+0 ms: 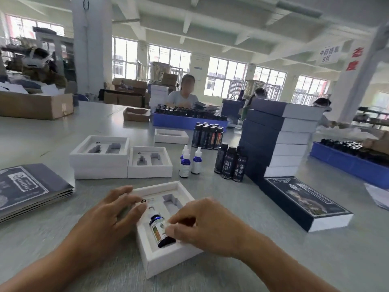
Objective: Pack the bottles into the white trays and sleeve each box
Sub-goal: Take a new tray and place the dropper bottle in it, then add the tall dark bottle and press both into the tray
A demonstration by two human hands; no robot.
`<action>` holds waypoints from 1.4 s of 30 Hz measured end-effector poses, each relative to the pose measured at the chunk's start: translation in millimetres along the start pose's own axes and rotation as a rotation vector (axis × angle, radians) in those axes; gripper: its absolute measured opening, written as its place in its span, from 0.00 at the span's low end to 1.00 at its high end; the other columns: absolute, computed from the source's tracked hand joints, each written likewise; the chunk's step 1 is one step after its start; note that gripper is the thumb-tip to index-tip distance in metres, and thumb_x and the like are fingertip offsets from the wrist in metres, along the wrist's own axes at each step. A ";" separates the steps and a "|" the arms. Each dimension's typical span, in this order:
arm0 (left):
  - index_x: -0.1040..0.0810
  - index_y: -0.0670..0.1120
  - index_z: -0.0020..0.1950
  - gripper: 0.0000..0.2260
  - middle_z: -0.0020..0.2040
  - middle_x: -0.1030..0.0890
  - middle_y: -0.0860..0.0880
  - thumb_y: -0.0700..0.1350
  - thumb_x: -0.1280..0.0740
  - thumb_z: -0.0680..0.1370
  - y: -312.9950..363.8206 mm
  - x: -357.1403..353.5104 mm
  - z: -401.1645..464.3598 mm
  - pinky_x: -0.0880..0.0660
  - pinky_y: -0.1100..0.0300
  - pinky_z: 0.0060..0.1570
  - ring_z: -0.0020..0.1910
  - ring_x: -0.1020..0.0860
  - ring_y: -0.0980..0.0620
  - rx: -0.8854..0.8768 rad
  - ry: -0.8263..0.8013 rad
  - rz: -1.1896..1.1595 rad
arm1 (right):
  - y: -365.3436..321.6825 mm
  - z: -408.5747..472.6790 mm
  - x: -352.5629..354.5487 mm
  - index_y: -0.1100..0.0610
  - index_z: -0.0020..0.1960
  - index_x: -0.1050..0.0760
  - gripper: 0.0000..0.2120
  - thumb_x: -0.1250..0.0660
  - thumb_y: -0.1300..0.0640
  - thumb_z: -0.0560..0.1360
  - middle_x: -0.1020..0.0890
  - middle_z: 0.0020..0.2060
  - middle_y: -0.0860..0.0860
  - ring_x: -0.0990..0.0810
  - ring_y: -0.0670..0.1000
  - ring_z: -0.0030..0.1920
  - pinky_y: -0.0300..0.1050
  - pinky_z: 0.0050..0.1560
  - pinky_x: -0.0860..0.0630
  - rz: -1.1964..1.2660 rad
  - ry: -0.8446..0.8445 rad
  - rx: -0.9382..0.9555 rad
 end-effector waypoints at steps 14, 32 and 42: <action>0.25 0.72 0.62 0.23 0.68 0.34 0.73 0.77 0.44 0.72 -39.0 -9.5 17.6 0.22 0.46 0.56 0.61 0.25 0.62 -0.100 0.127 0.017 | 208.9 49.8 72.9 0.59 0.53 0.22 0.19 0.24 0.47 0.71 0.17 0.44 0.55 0.20 0.54 0.39 0.52 0.43 0.21 0.251 0.759 -0.691; 0.25 0.74 0.57 0.23 0.67 0.36 0.75 0.80 0.45 0.68 -16.8 -1.7 12.2 0.27 0.57 0.55 0.58 0.28 0.69 -0.085 0.056 -0.024 | 214.0 43.2 73.0 0.57 0.52 0.24 0.16 0.23 0.55 0.68 0.17 0.44 0.54 0.17 0.56 0.44 0.55 0.48 0.19 0.248 0.805 -0.743; 0.25 0.63 0.64 0.31 0.77 0.39 0.61 0.75 0.49 0.68 4.0 2.1 3.5 0.31 0.52 0.66 0.67 0.30 0.55 0.024 -0.056 -0.020 | 56.1 -11.2 45.3 0.49 0.47 0.21 0.06 0.28 0.49 0.73 0.19 0.30 0.39 0.22 0.37 0.29 0.29 0.26 0.31 0.289 0.506 -0.293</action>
Point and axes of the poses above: each hand's wrist, its own z-axis towards the middle knuckle, its own x-axis out of the back of the hand, y = z × x, the point moved 4 cm from there along z, towards the middle knuckle
